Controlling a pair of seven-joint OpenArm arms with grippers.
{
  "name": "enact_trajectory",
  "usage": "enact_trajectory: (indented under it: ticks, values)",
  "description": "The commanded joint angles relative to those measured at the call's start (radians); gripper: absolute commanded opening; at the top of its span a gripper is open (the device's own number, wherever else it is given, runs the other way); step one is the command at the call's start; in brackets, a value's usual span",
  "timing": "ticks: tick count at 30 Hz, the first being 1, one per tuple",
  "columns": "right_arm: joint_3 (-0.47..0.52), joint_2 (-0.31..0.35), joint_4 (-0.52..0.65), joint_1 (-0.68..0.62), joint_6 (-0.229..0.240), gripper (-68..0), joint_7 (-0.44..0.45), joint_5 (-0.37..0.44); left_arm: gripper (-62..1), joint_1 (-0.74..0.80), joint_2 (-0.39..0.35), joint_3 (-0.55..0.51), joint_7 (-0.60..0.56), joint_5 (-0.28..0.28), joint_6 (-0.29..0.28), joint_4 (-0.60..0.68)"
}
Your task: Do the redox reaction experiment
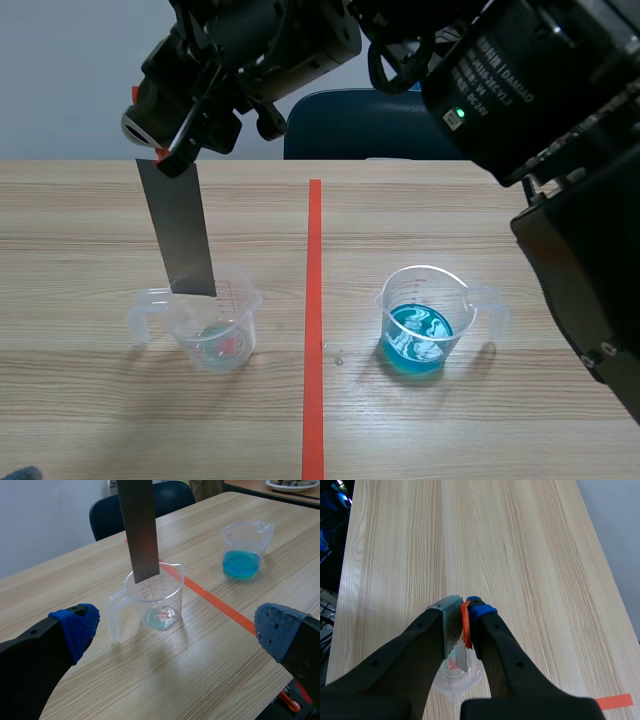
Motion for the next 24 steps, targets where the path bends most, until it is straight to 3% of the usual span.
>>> enact_trajectory:
  ticks: [1, 14, 24]
  values:
    - [-0.01, -0.012, -0.011, 0.015, 0.001, -66.9, 0.028, -0.007, 1.4, 0.002, 0.008, 0.004, -0.019, -0.005, -0.002, 0.02]
    - [-0.111, -0.014, -0.214, 0.015, 0.001, -66.9, 0.243, -0.154, 1.4, 0.002, 0.008, 0.004, -0.019, -0.005, -0.002, 0.02]
    - [-0.148, -0.017, -0.306, 0.014, 0.001, -66.9, 0.376, -0.293, 1.4, -0.004, 0.008, 0.004, -0.019, -0.004, -0.002, 0.02]
